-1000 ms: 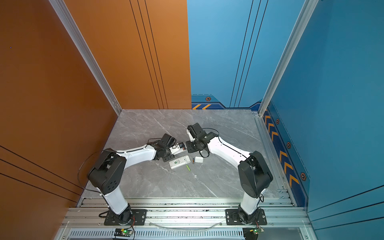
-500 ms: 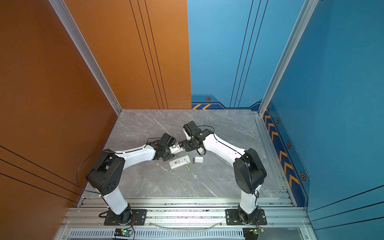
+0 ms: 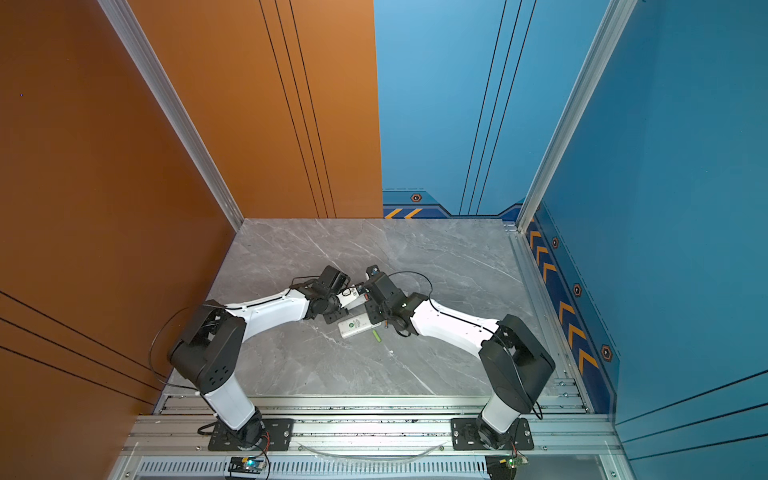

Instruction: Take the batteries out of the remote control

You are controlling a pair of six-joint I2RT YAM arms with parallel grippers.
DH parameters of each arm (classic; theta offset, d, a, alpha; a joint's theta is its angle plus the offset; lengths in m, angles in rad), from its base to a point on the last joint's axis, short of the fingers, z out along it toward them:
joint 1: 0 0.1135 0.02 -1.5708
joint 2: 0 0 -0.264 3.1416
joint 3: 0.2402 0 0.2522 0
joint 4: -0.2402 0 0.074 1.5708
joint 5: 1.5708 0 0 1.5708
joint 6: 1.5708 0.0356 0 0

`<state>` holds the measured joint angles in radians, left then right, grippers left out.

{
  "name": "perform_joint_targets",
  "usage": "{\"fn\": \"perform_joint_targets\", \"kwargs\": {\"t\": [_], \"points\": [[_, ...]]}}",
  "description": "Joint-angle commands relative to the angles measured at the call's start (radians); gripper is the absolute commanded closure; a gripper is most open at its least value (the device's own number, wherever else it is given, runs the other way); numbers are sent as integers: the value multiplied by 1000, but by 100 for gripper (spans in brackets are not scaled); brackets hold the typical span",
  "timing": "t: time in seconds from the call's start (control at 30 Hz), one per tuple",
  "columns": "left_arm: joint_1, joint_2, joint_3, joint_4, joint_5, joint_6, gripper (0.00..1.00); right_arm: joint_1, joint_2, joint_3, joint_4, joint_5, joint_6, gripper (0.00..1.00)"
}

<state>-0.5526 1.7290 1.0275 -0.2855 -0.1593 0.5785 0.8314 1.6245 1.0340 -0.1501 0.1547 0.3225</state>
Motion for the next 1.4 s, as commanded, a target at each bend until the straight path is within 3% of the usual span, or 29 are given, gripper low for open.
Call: {"fn": "perform_joint_targets", "kwargs": {"t": [0.0,0.3,0.67,1.37], "points": [[-35,-8,-3,-63,255,-6,91,30,46,-150,236,-23,58,100],[-18,29,84,-158,358,-20,91,39,24,-288,456,8,93,100],[-10,79,132,-251,370,-16,91,35,-29,-388,631,23,119,100],[-7,116,157,-241,247,-60,93,44,-104,-367,537,79,113,100]]}}
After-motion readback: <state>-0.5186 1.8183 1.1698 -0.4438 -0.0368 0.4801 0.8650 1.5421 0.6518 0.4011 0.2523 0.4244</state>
